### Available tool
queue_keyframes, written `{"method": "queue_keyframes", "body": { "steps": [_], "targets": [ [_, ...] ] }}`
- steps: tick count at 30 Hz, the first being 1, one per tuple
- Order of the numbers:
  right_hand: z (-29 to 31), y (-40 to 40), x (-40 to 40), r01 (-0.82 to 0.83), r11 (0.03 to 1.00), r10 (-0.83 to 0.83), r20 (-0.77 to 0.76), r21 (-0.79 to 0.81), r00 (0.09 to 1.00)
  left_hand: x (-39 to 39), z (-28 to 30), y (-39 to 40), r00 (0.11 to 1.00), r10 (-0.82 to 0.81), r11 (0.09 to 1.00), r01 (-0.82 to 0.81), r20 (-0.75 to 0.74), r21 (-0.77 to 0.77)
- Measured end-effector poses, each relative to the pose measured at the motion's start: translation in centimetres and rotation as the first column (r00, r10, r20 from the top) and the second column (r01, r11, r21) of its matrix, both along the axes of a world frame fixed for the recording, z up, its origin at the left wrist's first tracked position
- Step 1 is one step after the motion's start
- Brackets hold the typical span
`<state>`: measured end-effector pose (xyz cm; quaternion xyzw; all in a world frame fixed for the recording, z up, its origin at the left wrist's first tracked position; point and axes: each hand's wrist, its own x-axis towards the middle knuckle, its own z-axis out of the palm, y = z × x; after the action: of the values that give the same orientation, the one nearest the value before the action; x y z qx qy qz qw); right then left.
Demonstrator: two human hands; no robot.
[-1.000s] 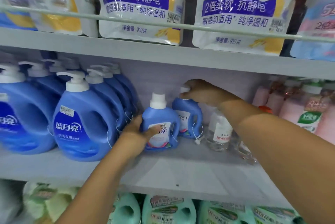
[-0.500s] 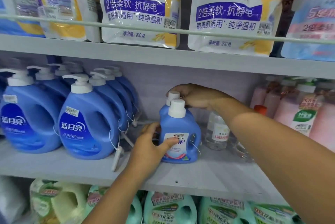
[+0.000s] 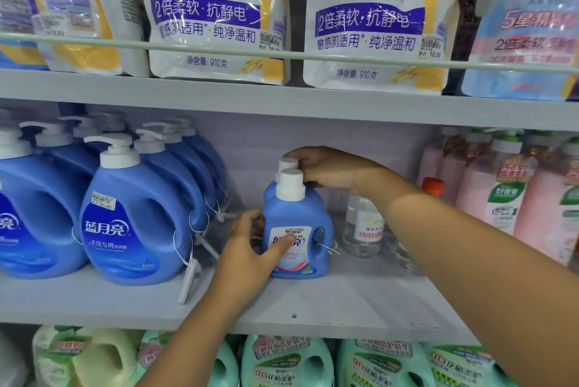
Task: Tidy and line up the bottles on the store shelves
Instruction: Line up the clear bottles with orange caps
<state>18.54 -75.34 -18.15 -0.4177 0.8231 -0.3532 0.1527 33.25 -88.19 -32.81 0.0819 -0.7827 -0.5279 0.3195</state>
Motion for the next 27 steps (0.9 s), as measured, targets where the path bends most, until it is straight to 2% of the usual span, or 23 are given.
{"method": "queue_keyframes", "body": {
  "steps": [2,3,5,7,9,11,15,18,23,27],
  "targets": [
    [0.9,2.3,0.7,0.099,0.987,-0.091,0.071,-0.124,0.993,0.7,0.5,0.6,0.978,0.159,0.983,-0.169,-0.133,-0.070],
    [1.2,4.0,1.2,0.152,0.964,-0.143,0.058,-0.219,0.988,1.3,1.1,1.4,0.949,0.211,0.968,-0.236,-0.234,-0.086],
    [0.9,7.8,2.3,0.262,0.849,-0.280,0.030,-0.459,0.960,2.1,2.9,3.8,0.913,0.168,0.968,-0.224,-0.372,-0.113],
    [-0.7,11.5,3.7,0.387,0.690,-0.472,0.026,-0.611,0.881,1.7,4.5,6.8,0.930,0.030,0.986,-0.088,-0.366,-0.144],
    [-3.3,14.1,4.7,0.509,0.564,-0.625,0.067,-0.651,0.778,-0.3,5.3,9.6,0.956,-0.094,0.993,0.070,-0.277,-0.097],
    [-5.7,15.6,5.0,0.574,0.493,-0.699,0.095,-0.654,0.709,-3.4,5.5,11.9,0.976,-0.118,0.993,0.116,-0.185,-0.020],
    [-8.6,16.7,4.2,0.620,0.498,-0.760,0.040,-0.606,0.649,-10.1,6.0,14.0,0.998,-0.038,0.997,0.034,0.055,0.076],
    [-9.7,16.9,3.4,0.665,0.531,-0.732,0.112,-0.525,0.672,-13.1,5.2,14.6,0.982,-0.043,0.993,0.021,0.184,0.116],
    [-11.6,17.3,2.9,0.632,0.610,-0.667,0.120,-0.478,0.735,-13.5,3.0,15.0,0.985,0.014,1.000,-0.014,0.173,-0.002],
    [-11.7,18.9,4.0,0.570,0.642,-0.629,0.072,-0.514,0.774,-9.2,2.7,15.7,0.991,-0.025,0.999,0.029,0.132,-0.030]
  ]
}}
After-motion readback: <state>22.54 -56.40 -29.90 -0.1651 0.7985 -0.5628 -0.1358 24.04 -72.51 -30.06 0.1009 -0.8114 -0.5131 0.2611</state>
